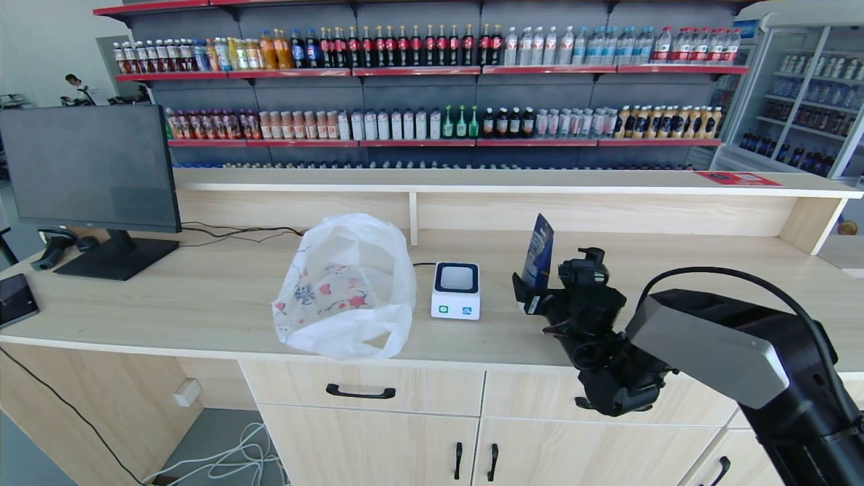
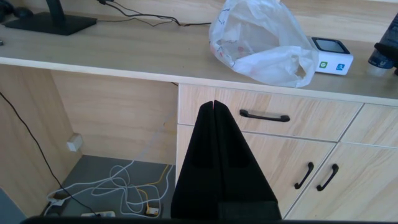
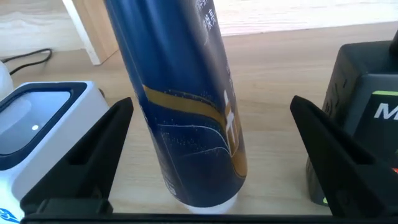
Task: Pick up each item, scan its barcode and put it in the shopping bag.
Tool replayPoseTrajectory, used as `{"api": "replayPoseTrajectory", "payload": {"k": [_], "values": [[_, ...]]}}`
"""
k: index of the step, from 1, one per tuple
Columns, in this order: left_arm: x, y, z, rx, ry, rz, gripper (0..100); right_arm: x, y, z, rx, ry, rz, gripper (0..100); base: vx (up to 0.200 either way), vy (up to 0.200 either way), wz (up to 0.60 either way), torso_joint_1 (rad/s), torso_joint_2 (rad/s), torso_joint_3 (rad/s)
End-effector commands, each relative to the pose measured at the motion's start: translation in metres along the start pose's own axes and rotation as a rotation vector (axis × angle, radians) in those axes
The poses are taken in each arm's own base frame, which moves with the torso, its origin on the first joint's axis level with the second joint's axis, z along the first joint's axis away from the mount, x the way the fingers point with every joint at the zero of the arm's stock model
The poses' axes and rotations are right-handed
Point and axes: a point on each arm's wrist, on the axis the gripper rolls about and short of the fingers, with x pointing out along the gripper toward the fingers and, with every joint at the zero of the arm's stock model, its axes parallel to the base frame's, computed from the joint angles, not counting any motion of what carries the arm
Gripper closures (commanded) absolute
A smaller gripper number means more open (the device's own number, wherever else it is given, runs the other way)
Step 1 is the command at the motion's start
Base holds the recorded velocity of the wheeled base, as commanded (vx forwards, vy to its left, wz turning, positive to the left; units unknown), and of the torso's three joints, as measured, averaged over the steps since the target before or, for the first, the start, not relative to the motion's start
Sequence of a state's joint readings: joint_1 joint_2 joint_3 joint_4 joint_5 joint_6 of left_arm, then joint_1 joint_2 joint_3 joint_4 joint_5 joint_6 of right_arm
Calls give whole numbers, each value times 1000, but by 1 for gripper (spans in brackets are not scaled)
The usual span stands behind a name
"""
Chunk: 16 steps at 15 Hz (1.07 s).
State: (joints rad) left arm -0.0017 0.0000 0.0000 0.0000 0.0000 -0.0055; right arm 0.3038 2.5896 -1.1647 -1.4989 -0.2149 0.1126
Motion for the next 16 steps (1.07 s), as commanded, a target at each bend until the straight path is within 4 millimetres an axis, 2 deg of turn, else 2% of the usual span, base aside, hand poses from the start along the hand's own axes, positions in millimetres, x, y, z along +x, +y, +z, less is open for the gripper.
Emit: {"api": "replayPoseTrajectory", "payload": {"k": [1, 6, 16], "values": [[0, 0, 0, -1, 0, 0, 100, 8, 2, 3, 12, -17, 4, 0, 0, 0, 0, 0, 0, 0], [0, 0, 0, -1, 0, 0, 100, 27, 7, 14, 20, -40, 3, 0, 0, 0, 0, 0, 0, 0], [0, 0, 0, -1, 0, 0, 100, 29, 2, 7, 20, -30, -4, 0, 0, 0, 0, 0, 0, 0]]}}
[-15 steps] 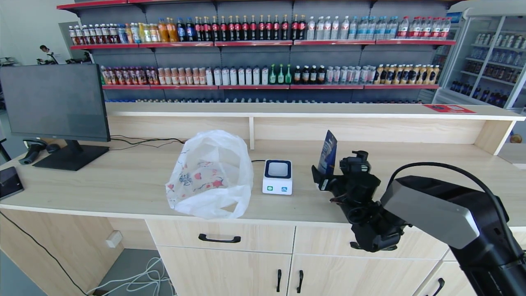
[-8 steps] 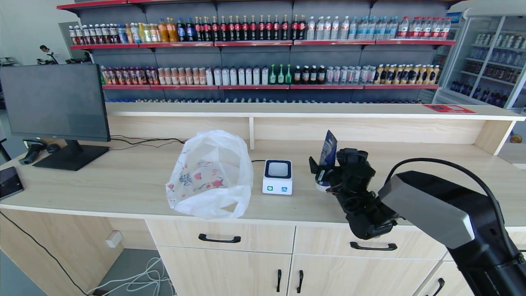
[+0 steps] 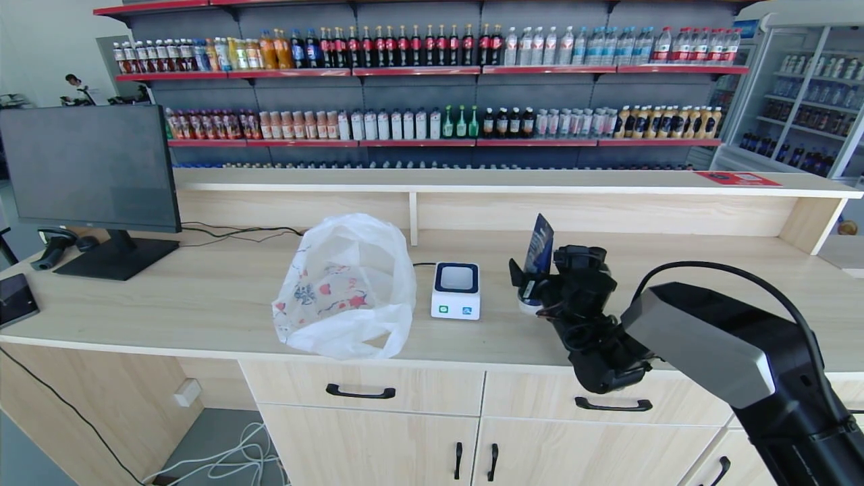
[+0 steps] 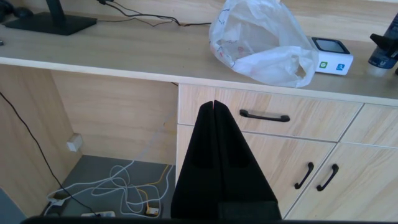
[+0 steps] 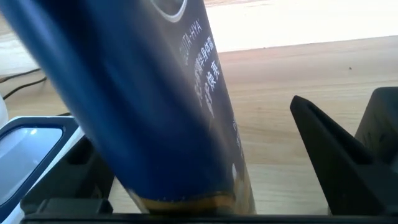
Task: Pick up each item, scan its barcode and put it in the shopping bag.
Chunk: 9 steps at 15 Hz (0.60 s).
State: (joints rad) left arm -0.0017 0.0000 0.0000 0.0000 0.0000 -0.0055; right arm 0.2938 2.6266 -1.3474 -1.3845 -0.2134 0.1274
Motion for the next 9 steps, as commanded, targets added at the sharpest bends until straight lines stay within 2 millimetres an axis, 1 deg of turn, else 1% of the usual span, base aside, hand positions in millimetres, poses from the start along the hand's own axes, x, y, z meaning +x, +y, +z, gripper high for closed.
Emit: {"api": "replayPoseTrajectory", "payload": {"k": [1, 2, 9], "values": [[0, 0, 0, -1, 0, 0, 100, 0, 0, -1, -1, 3, 1, 0, 0, 0, 0, 0, 0, 0], [0, 0, 0, -1, 0, 0, 100, -1, 0, -3, 1, 9, 0, 100, 0, 0, 0, 0, 0, 0], [0, 0, 0, -1, 0, 0, 100, -1, 2, 3, 21, -12, 6, 100, 0, 0, 0, 0, 0, 0]]}}
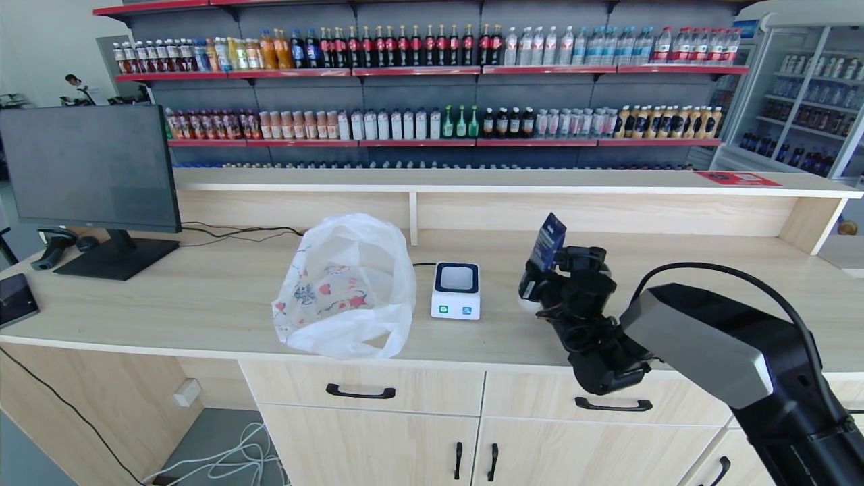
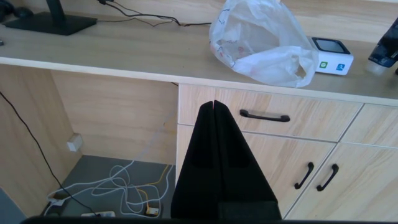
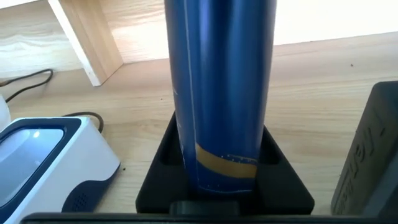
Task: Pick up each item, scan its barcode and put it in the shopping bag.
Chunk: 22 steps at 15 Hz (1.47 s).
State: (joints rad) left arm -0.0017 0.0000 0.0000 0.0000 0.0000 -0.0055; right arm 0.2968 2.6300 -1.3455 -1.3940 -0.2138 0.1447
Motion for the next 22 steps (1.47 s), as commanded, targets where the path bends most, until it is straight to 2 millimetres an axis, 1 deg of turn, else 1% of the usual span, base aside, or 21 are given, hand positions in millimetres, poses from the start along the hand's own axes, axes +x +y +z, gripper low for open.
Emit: {"api": "replayPoseTrajectory", "payload": {"k": [1, 3, 6, 7, 8, 9, 10, 11, 13, 14, 17, 18, 19, 22], "values": [[0, 0, 0, -1, 0, 0, 100, 0, 1, 7, 5, -15, 4, 100, 0, 0, 0, 0, 0, 0], [0, 0, 0, -1, 0, 0, 100, 0, 4, 19, 9, -36, 8, 100, 0, 0, 0, 0, 0, 0], [0, 0, 0, -1, 0, 0, 100, -14, 11, 36, 10, -26, 21, 100, 0, 0, 0, 0, 0, 0], [0, 0, 0, -1, 0, 0, 100, -22, 14, 49, 13, -43, 28, 100, 0, 0, 0, 0, 0, 0], [0, 0, 0, -1, 0, 0, 100, -30, 15, 55, 12, -54, 32, 100, 0, 0, 0, 0, 0, 0], [0, 0, 0, -1, 0, 0, 100, -34, 16, 58, 14, -61, 35, 100, 0, 0, 0, 0, 0, 0], [0, 0, 0, -1, 0, 0, 100, -46, 25, 62, 29, -94, 64, 100, 0, 0, 0, 0, 0, 0], [0, 0, 0, -1, 0, 0, 100, -55, 28, 62, 28, -88, 70, 100, 0, 0, 0, 0, 0, 0], [0, 0, 0, -1, 0, 0, 100, -77, 34, 75, 38, -59, 59, 100, 0, 0, 0, 0, 0, 0], [0, 0, 0, -1, 0, 0, 100, -82, 37, 83, 37, -66, 66, 100, 0, 0, 0, 0, 0, 0], [0, 0, 0, -1, 0, 0, 100, -102, 58, 101, 48, -79, 121, 100, 0, 0, 0, 0, 0, 0], [0, 0, 0, -1, 0, 0, 100, -106, 63, 106, 53, -88, 137, 100, 0, 0, 0, 0, 0, 0], [0, 0, 0, -1, 0, 0, 100, -117, 70, 116, 59, -95, 162, 100, 0, 0, 0, 0, 0, 0], [0, 0, 0, -1, 0, 0, 100, -135, 68, 132, 50, -97, 171, 100, 0, 0, 0, 0, 0, 0]]}}
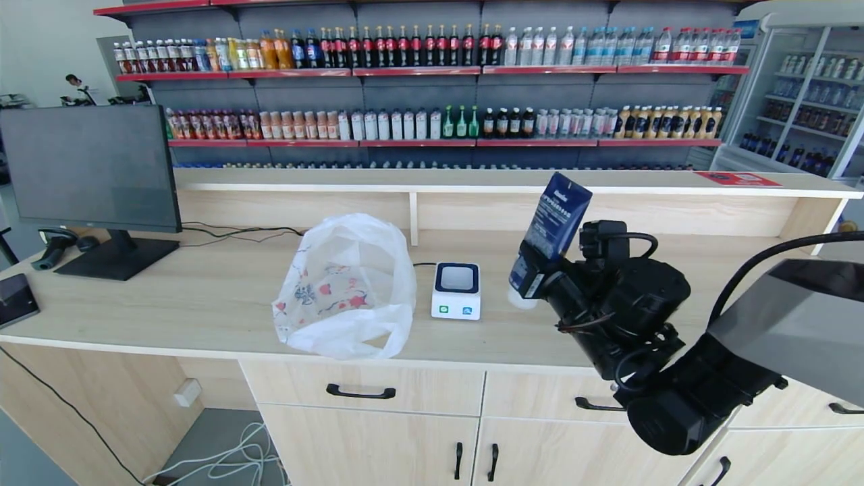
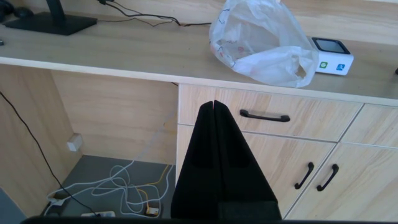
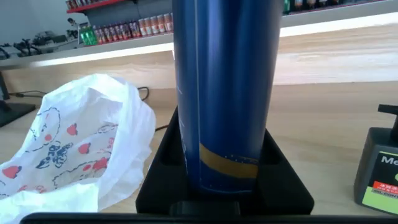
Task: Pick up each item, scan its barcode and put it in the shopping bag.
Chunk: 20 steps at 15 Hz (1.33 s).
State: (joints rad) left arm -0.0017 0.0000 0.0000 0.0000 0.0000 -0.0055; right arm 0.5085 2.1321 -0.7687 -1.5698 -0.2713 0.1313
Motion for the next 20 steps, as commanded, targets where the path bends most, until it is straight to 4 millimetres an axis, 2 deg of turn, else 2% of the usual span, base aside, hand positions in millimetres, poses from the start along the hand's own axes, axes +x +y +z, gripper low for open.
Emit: {"api": "replayPoseTrajectory", "payload": {"k": [1, 6, 10, 13, 17, 20], "values": [[0, 0, 0, -1, 0, 0, 100, -18, 1, 27, -2, -33, 11, 100, 0, 0, 0, 0, 0, 0], [0, 0, 0, -1, 0, 0, 100, -58, -3, 55, -10, -33, 22, 100, 0, 0, 0, 0, 0, 0], [0, 0, 0, -1, 0, 0, 100, -100, -12, 78, -16, -39, 29, 100, 0, 0, 0, 0, 0, 0], [0, 0, 0, -1, 0, 0, 100, -127, -10, 87, -7, -40, 72, 100, 0, 0, 0, 0, 0, 0], [0, 0, 0, -1, 0, 0, 100, -131, -5, 98, 50, -62, 224, 100, 0, 0, 0, 0, 0, 0], [0, 0, 0, -1, 0, 0, 100, -144, 19, 99, 195, -32, 363, 100, 0, 0, 0, 0, 0, 0]]}}
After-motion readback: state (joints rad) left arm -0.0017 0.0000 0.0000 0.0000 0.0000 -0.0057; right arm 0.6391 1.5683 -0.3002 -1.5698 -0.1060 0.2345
